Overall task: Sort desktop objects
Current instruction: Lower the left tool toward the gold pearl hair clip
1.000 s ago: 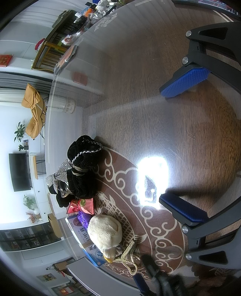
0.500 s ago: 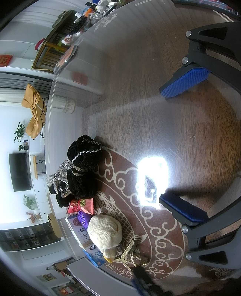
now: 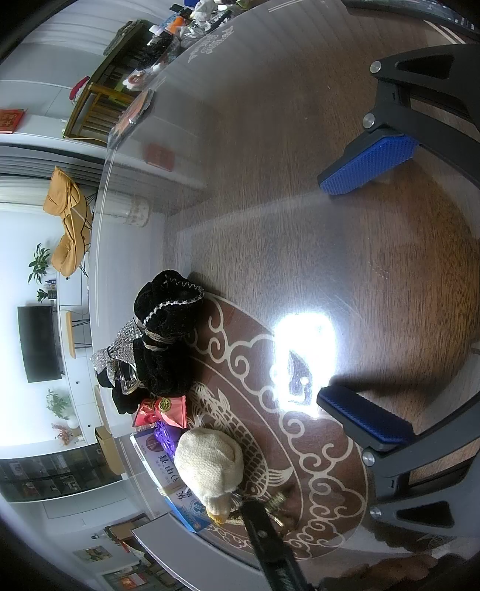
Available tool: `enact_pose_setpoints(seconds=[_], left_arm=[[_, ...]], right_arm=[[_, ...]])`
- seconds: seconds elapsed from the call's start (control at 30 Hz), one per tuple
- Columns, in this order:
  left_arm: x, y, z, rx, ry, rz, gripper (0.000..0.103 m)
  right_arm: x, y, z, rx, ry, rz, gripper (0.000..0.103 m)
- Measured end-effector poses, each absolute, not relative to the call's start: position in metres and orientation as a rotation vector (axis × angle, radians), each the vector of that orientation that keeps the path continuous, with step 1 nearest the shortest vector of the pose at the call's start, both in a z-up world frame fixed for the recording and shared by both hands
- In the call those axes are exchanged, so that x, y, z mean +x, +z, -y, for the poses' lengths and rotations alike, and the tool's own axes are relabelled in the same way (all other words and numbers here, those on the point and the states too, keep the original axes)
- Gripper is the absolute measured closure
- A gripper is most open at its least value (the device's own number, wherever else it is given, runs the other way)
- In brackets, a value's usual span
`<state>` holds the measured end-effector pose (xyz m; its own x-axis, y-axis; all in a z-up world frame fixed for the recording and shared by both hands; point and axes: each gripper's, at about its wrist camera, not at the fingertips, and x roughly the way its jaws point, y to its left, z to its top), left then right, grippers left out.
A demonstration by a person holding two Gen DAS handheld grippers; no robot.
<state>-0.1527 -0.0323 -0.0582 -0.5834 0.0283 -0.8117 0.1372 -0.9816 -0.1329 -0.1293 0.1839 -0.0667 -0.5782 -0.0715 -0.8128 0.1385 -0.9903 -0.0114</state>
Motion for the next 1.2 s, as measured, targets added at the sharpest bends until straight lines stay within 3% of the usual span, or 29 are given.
enact_pose_setpoints(seconds=[0.23, 0.7, 1.2], left_arm=[[-0.136, -0.05, 0.042, 1.414, -2.777, -0.166, 0.0], [-0.142, -0.059, 0.026, 1.452, -2.767, -0.201, 0.0], [-0.147, -0.066, 0.009, 1.435, -2.734, -0.046, 0.0]], right_arm=[[-0.128, -0.064, -0.183, 1.379, -2.688, -0.112, 0.0], [-0.128, -0.064, -0.183, 1.379, -2.688, -0.112, 0.0], [-0.128, -0.064, -0.183, 1.379, -2.689, -0.111, 0.0]])
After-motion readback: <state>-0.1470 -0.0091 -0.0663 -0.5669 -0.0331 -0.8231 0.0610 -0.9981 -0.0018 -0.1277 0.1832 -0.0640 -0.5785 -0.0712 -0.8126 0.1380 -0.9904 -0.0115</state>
